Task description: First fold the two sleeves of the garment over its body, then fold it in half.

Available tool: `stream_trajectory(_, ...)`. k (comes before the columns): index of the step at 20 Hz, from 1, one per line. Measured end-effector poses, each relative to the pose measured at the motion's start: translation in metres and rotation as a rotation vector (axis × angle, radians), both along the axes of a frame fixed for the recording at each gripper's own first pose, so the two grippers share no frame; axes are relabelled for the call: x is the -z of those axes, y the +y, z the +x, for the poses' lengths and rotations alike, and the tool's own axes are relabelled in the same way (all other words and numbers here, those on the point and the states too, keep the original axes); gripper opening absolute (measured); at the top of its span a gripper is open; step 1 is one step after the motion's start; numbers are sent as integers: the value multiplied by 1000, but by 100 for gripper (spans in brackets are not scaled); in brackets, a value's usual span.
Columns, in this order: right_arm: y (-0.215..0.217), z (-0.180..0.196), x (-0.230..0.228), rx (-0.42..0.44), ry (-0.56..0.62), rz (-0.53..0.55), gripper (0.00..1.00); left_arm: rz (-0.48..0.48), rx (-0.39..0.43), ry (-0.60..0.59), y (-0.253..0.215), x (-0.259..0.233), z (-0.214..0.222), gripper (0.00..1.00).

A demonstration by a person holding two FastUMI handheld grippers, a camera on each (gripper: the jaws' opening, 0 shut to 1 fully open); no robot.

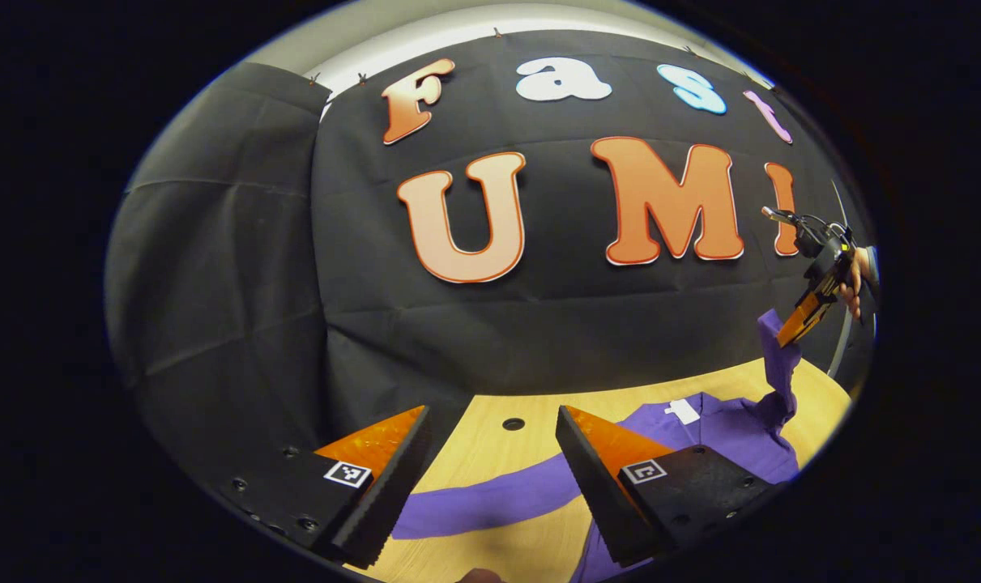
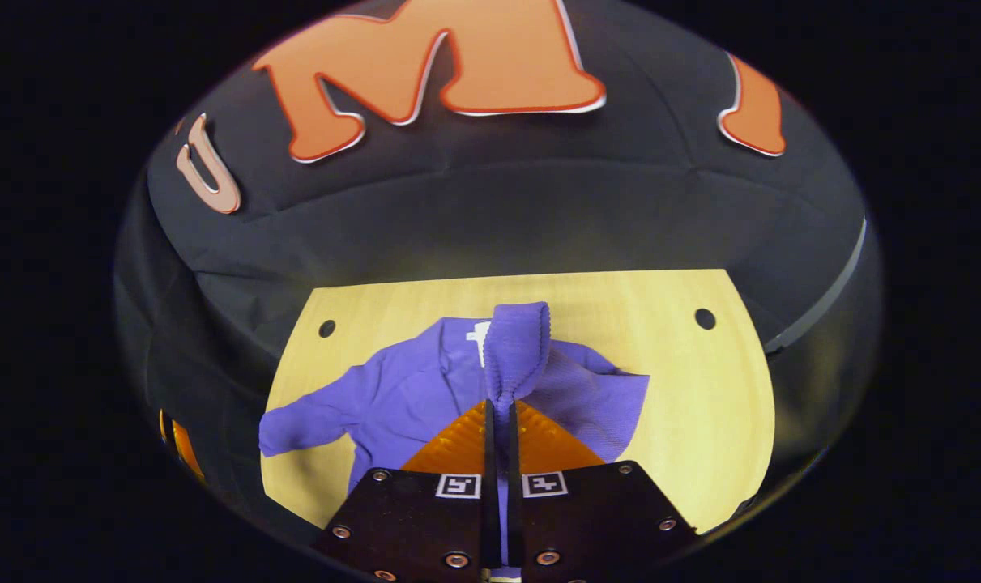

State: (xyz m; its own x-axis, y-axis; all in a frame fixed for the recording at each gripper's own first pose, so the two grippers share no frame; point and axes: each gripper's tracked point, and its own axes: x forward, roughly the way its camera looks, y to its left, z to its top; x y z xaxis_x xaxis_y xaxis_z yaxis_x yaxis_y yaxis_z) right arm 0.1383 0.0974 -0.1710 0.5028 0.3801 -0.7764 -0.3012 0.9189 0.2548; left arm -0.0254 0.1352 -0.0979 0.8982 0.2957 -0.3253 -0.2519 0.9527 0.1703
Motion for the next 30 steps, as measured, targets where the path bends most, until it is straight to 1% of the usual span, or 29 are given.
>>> stream_trajectory(5,67,-8,5,-61,13,42,5,19,-43,23,33,8,-9,96)
stream_trajectory(7,85,-14,2,-79,17,75,10,23,-57,34,45,13,-11,96)
stream_trajectory(9,98,-15,-7,-81,9,129,12,24,-71,44,55,16,-13,96)
stream_trajectory(10,100,-15,-12,-75,0,147,18,25,-75,49,58,19,-15,96)
stream_trajectory(11,98,-13,-18,-67,-12,156,24,22,-80,53,63,22,-14,96)
stream_trajectory(12,93,-10,-22,-55,-32,162,23,15,-83,57,66,25,-14,96)
stream_trajectory(14,82,-6,-37,-30,-88,165,49,-7,-95,75,73,31,-13,96)
stream_trajectory(15,76,-3,-46,-13,-124,168,53,-24,-103,88,76,35,-12,96)
stream_trajectory(16,67,-2,-58,4,-163,168,63,-48,-110,113,82,43,-9,96)
stream_trajectory(17,59,-2,-68,18,-203,169,78,-68,-115,134,86,48,-8,96)
stream_trajectory(18,49,-1,-79,35,-245,166,77,-88,-125,164,91,57,-7,96)
stream_trajectory(19,39,-2,-90,51,-286,161,81,-104,-134,185,97,64,-4,96)
stream_trajectory(20,29,-3,-101,70,-325,155,87,-117,-141,214,100,72,-2,96)
stream_trajectory(22,9,-8,-118,105,-395,143,93,-135,-144,268,108,86,4,96)
stream_trajectory(24,-9,-15,-137,136,-457,140,94,-164,-138,335,112,102,7,96)
stream_trajectory(28,-38,-27,-161,182,-554,96,95,-254,-129,484,111,141,5,97)
stream_trajectory(29,-45,-31,-166,194,-577,85,100,-281,-134,532,110,151,3,97)
stream_trajectory(30,-51,-35,-170,205,-598,76,95,-313,-141,571,112,165,0,97)
